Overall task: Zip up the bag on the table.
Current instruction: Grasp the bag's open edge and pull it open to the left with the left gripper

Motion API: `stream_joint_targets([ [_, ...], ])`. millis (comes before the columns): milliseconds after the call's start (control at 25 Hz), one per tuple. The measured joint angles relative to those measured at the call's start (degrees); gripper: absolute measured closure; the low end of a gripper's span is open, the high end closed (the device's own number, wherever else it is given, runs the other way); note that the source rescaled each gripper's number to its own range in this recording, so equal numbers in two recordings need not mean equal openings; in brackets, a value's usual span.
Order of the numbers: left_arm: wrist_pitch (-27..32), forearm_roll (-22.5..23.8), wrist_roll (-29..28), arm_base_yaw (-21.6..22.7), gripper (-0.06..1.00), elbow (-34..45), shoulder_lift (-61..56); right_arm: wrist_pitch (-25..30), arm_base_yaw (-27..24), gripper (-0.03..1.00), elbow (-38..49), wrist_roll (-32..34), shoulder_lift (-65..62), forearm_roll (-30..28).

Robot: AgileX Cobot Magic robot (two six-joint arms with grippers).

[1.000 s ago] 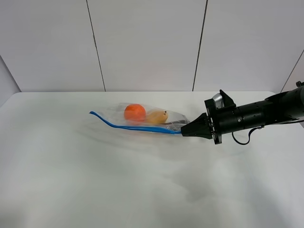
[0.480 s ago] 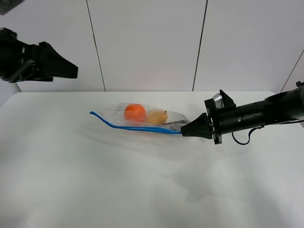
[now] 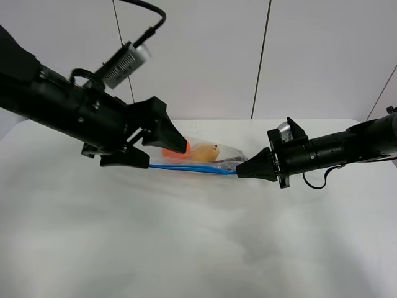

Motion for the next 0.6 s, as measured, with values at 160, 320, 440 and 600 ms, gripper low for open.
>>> stream_joint_targets([
  [160, -5.9, -1.3, -7.5, -2.8, -0.06, 4.1, 3.0, 0.0, 0.0, 0.97, 0.0, 0.0, 0.0, 0.0],
  [320, -14.4, -10.2, -10.7, -4.5, -0.06, 9.1, 3.5, 0.0, 0.0, 0.97, 0.0, 0.0, 0.0, 0.0],
  [440, -20.6, -19.3, -11.0, -6.4, -0.06, 10.7, 3.5, 0.0, 0.0, 0.97, 0.0, 0.0, 0.0, 0.0],
  [600, -28.6, -28.8, -11.2, -11.9, -0.06, 10.9, 3.5, 0.0, 0.0, 0.97, 0.0, 0.0, 0.0, 0.0],
])
